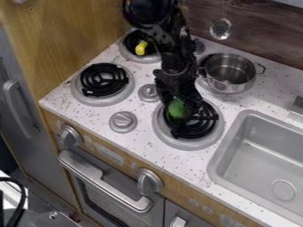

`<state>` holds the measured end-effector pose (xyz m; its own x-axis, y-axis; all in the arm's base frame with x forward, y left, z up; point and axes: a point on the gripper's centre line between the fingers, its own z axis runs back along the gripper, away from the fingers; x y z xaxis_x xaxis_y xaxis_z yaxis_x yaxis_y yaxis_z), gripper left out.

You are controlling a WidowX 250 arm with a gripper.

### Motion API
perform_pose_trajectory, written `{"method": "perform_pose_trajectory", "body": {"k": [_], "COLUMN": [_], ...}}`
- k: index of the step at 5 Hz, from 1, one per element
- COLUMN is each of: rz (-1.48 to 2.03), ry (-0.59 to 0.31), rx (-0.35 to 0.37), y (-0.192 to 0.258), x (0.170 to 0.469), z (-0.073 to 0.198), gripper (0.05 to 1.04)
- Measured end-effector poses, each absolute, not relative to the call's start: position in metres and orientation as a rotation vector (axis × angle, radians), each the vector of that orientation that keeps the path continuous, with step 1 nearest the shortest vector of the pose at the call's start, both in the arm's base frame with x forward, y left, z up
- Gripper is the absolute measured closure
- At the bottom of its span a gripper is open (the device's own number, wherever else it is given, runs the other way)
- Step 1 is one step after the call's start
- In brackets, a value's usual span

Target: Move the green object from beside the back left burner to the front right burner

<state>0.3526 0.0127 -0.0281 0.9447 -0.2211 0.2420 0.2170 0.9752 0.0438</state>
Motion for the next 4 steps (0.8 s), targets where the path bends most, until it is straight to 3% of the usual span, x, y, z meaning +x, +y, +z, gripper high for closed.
{"method": "perform_pose_trajectory", "body": {"k": [1,3,4], "rz": [-0.205,-0.19,-0.171], "ry": [-0.253,-0.302,-0.239], "rx": [-0.003,0.037,0.076], "y": [0.011,0.016,0.023], "x": [0.355,0.354,0.35], "z": [-0.005,0.029,0.034], "gripper": [0.085,0.085,0.085]}}
